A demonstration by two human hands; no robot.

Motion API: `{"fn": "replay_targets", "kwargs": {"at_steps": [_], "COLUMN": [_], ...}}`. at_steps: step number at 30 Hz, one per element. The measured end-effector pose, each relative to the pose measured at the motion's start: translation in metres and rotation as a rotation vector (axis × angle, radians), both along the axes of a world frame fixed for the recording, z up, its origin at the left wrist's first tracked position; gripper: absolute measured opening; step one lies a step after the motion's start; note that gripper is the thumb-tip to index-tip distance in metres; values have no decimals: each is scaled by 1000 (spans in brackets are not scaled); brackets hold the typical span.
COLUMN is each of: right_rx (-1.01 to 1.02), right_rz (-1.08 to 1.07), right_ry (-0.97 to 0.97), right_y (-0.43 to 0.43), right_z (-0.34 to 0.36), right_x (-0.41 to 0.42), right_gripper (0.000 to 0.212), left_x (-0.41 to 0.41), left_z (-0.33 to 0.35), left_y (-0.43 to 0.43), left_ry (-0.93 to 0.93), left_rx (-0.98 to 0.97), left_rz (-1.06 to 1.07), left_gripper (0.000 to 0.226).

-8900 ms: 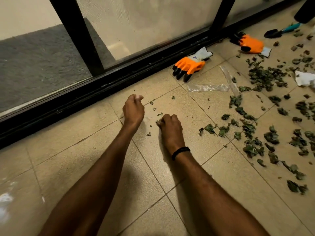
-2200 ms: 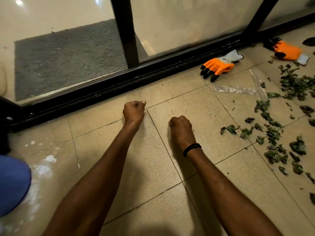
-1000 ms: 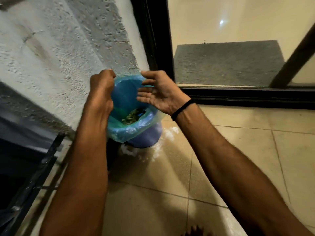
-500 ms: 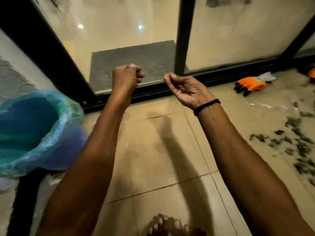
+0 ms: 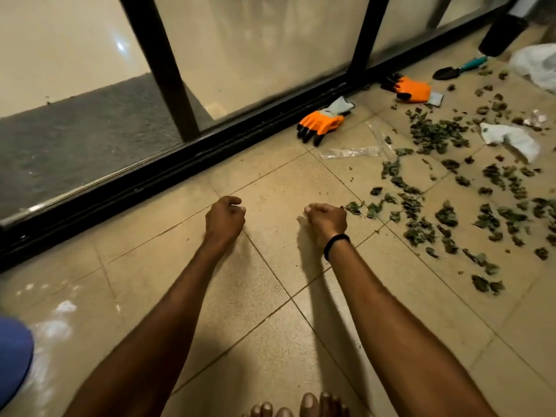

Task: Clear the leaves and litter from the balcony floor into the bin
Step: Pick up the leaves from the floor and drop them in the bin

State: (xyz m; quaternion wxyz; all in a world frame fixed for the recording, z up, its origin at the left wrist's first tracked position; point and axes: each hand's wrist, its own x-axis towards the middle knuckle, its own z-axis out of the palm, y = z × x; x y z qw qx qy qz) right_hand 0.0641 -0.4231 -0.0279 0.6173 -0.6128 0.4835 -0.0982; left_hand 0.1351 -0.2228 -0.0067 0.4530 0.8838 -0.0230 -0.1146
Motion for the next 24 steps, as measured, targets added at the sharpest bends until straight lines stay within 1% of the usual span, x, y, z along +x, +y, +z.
{"fn": "replay_targets", "kwargs": {"at_steps": [2,3,5,9,12,14,15,17,19,21,22,24], "right_rx": [-183,-247,-379,-675,-922,-872,-818,-649,-514,-531,-567,-627], "right_rz": [83,113,161,304,427,419,366,162,-34,-158,-172,-103], "right_ry": [82,85,78,104,94,79,58,-30,-61,-24,25,148], "right_y": [3,7,15,26,28,23,21,8,-9,-32,-45,-70], "right_z": [-16,-22,-32,-46,-54,-51,-45,-30,-20,-17,-17,-22], "right_x": [-5,-7,-8,-10,-8,-3,-2,-4,-12,-23,-28,-36], "right_gripper": [22,25,22,6,15,17,16,14,17,17,16,18], "left_x": [-3,-4,-4,-2,-2,-4,-5,-7,-10,-15,-19,-28], "left_z": [-11,-17,-28,-44,-50,-50,-48,-44,-41,-42,-44,-46], "left_y": [-10,-13,-20,-26,-33,-43,-49,-68,-92,-119,-133,-160], "left_ry": [-28,-37,-47,-91,-164,-184,-195,-235,-271,-283,-285,-291], "left_rx": [19,30,52,94,88,67,52,28,21,10,9,51], "left_rz": [-5,-2,-12,-51,-60,-75,-92,-162,-269,-391,-459,-594], "left_gripper": [26,27,32,34,32,30,30,29,31,36,40,50]}}
